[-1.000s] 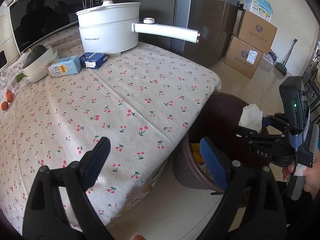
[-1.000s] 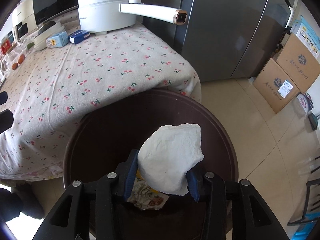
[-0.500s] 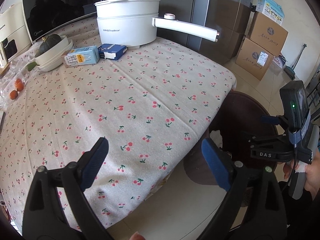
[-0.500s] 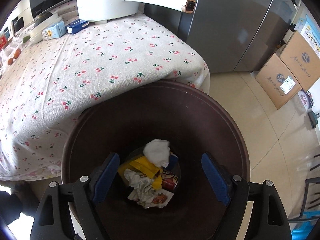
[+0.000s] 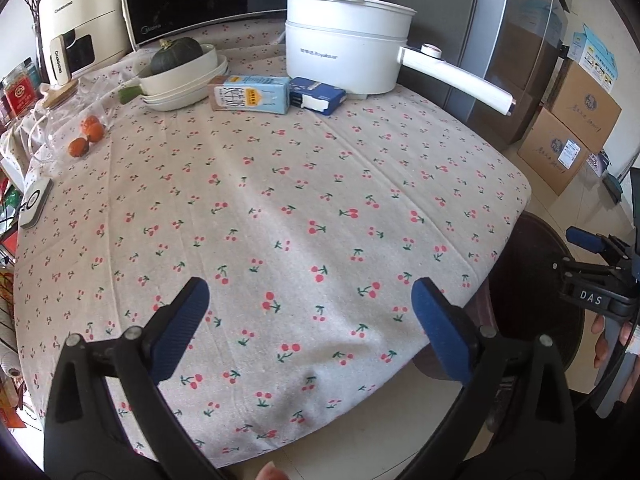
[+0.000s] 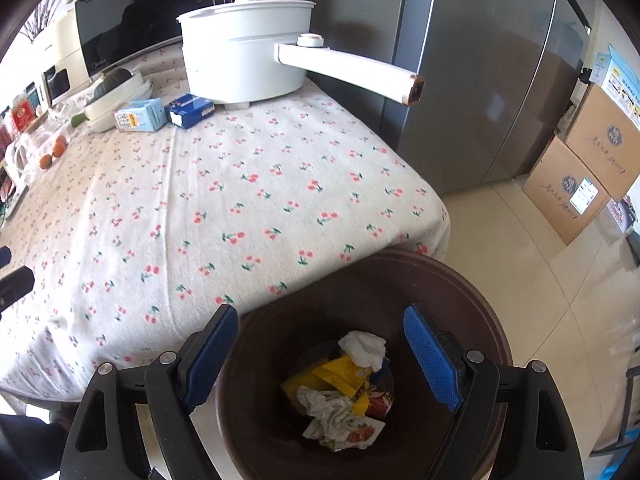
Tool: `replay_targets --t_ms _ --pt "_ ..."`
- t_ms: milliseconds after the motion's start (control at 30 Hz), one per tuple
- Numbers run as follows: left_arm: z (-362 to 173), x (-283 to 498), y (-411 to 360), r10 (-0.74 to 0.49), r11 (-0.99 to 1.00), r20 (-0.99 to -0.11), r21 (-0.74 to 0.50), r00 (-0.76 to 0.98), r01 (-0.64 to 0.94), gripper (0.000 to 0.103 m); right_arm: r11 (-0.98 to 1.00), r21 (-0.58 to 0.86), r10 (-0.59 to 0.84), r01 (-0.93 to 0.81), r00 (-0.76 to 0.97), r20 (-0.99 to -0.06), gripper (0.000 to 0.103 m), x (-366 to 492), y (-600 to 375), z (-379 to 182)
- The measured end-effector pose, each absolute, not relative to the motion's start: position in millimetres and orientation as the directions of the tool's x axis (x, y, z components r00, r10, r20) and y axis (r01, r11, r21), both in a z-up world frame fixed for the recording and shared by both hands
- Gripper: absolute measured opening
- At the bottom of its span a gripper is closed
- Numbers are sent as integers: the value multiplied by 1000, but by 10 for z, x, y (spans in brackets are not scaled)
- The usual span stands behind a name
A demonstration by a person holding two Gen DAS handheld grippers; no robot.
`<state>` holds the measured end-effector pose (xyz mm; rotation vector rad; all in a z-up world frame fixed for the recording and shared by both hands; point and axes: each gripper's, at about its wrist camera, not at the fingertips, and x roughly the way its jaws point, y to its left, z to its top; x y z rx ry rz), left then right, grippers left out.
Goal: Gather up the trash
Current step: 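Move both tools back over the table toward the milk carton and biscuit box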
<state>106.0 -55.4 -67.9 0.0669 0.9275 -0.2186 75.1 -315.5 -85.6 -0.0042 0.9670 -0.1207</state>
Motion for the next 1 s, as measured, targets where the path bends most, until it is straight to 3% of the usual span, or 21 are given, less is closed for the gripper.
replay_targets --t_ms 367,667,1000 --pt "-658 1690 -183 -40 999 -807 -11 589 52 102 999 8 -13 34 589 -808 88 1247 -2740 -669" --pt "-578 2807 -318 0 984 -784 -109 621 -138 102 999 40 38 -10 574 -818 88 1896 -2592 -795" --pt "-934 3795 -543 114 926 -788 -136 605 -351 102 998 43 62 -45 592 -804 88 2247 -2737 -947"
